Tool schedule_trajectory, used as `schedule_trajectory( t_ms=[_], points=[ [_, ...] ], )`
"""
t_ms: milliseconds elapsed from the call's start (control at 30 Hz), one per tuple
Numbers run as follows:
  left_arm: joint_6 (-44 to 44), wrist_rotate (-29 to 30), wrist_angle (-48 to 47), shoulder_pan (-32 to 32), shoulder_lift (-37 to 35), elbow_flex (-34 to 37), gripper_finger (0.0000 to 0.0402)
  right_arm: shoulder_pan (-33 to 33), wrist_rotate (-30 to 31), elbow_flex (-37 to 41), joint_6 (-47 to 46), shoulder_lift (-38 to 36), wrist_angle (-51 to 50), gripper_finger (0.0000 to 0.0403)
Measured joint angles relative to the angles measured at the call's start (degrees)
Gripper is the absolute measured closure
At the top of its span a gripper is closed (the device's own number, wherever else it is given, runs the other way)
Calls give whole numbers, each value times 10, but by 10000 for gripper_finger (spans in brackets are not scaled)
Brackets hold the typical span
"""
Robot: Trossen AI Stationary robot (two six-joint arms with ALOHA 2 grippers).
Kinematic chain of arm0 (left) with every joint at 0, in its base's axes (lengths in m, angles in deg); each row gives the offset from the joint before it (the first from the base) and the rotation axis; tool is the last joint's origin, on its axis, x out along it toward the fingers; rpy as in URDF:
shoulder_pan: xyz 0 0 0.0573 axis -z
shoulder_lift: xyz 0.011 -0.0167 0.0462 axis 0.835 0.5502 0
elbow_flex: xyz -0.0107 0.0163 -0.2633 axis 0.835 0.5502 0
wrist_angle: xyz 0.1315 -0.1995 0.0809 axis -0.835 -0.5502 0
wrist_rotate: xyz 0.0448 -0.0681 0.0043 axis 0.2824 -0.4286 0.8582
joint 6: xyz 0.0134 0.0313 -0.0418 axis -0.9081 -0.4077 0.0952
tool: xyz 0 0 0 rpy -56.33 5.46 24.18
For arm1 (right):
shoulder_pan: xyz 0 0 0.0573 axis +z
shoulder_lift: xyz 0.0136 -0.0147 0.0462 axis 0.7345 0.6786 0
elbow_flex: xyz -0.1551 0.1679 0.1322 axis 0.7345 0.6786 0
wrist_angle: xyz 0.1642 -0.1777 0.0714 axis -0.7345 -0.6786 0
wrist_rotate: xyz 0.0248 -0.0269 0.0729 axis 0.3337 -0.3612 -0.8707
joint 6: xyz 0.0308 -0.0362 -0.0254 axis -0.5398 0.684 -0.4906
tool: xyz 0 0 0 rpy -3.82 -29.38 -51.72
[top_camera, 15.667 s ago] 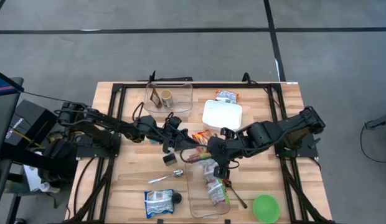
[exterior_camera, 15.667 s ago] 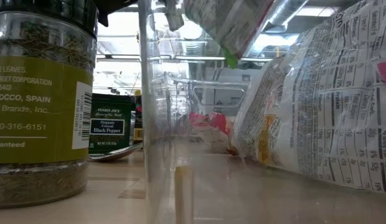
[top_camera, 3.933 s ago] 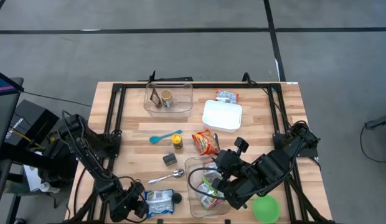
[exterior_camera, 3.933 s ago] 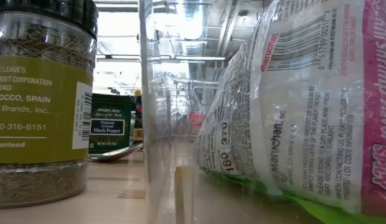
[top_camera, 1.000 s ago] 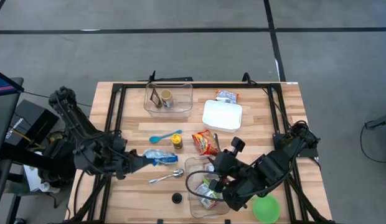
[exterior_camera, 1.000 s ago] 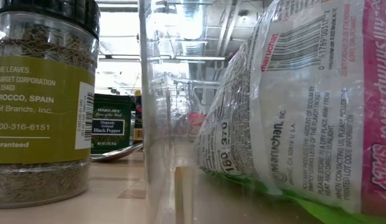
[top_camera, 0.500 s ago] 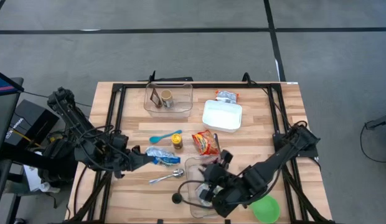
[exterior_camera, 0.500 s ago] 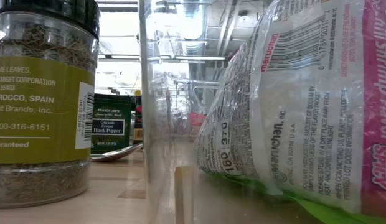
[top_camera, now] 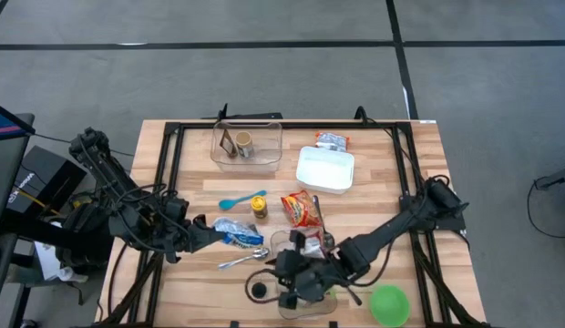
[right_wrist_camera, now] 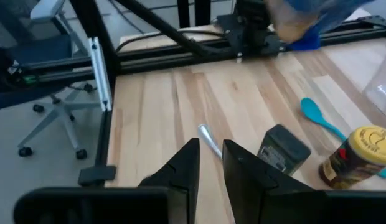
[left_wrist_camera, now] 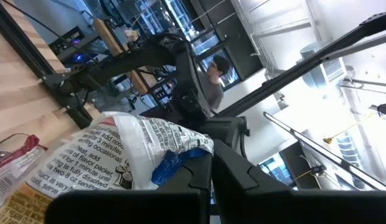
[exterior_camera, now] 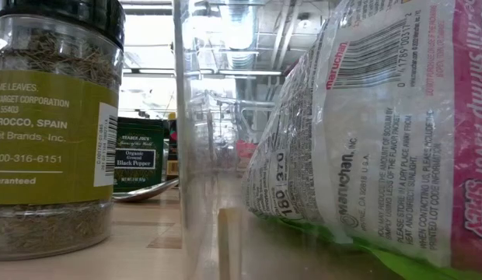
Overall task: Pick & Place Food Item
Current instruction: Put the blue noodle pack into the bottom transparent bin
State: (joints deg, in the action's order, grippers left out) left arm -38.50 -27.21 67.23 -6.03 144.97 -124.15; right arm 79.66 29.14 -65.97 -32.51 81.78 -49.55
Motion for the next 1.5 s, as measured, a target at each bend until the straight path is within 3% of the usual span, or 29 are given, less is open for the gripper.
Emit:
schedule_trajectory(
  t_ms=[500, 800, 967, 1200, 1500],
  points=[
    [1, -2, 13, 0, 0, 0, 401, -22, 0, 139, 0, -7, 260, 340],
    [2, -7, 19, 0, 0, 0, 401, -22, 28, 142, 55, -33, 250, 340],
    [2, -49, 41, 0, 0, 0, 401, -25, 30, 142, 84, -77, 225, 340],
    [1, -101, 47, 0, 0, 0, 401, -23, 14, 141, 121, -131, 225, 340],
    [1, -102, 47, 0, 0, 0, 401, -29, -33, 141, 180, -138, 231, 340]
  ],
)
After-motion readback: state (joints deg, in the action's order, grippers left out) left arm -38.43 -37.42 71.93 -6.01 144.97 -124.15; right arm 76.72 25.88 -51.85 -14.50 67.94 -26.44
